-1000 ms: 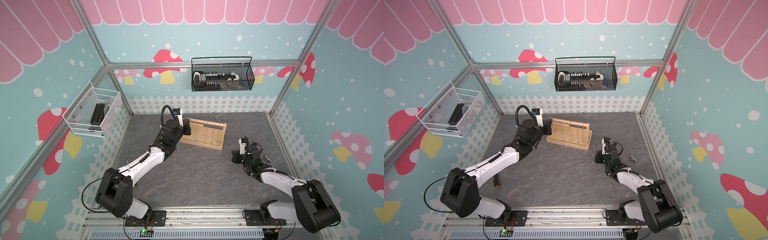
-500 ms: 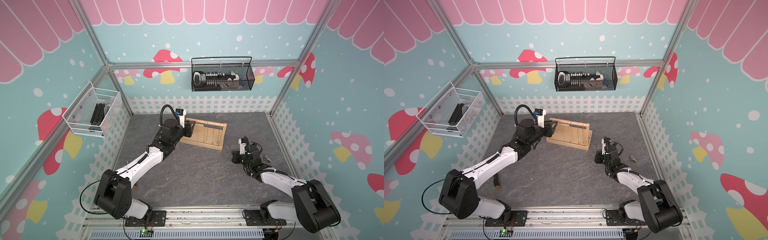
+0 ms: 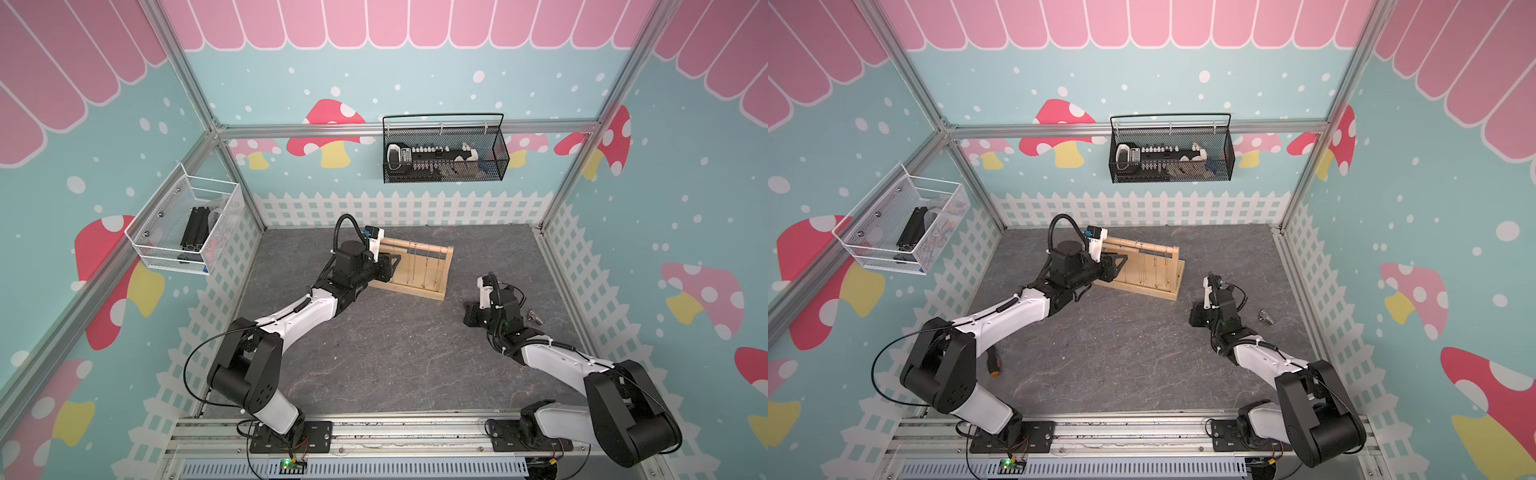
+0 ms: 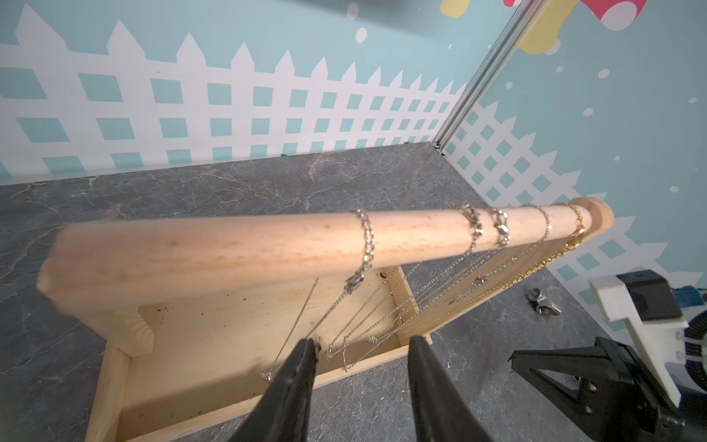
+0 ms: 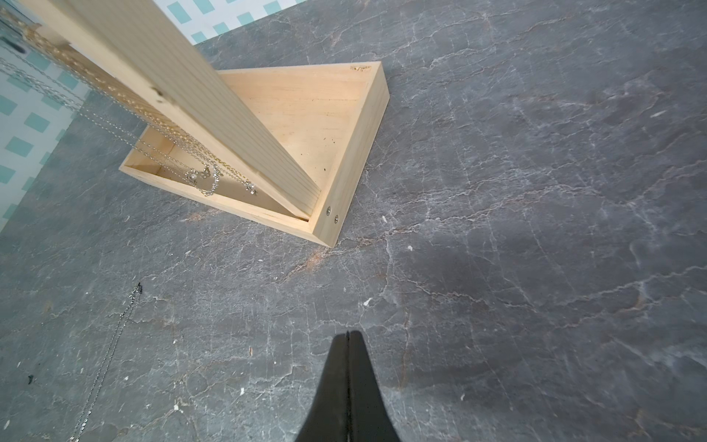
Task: Take the necklace off the jewelry display stand
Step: Take off the necklace from the stand.
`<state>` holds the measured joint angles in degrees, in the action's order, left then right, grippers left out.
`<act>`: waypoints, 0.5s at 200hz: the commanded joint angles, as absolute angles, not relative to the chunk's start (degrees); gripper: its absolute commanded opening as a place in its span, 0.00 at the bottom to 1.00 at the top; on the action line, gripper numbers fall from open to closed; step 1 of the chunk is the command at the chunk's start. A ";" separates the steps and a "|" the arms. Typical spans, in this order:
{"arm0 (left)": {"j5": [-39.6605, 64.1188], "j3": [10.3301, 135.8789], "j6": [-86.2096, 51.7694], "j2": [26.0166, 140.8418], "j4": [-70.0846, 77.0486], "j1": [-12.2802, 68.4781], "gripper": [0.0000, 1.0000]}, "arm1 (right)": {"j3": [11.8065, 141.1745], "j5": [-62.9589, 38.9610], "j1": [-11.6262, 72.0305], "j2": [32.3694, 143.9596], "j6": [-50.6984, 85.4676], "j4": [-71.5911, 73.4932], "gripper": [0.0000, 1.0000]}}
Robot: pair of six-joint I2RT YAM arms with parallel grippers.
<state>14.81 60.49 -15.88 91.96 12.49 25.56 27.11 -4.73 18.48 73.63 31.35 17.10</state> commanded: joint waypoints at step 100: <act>12.26 65.04 -16.26 95.70 17.13 25.22 0.09 | 27.77 -4.75 18.54 72.86 32.09 17.16 0.00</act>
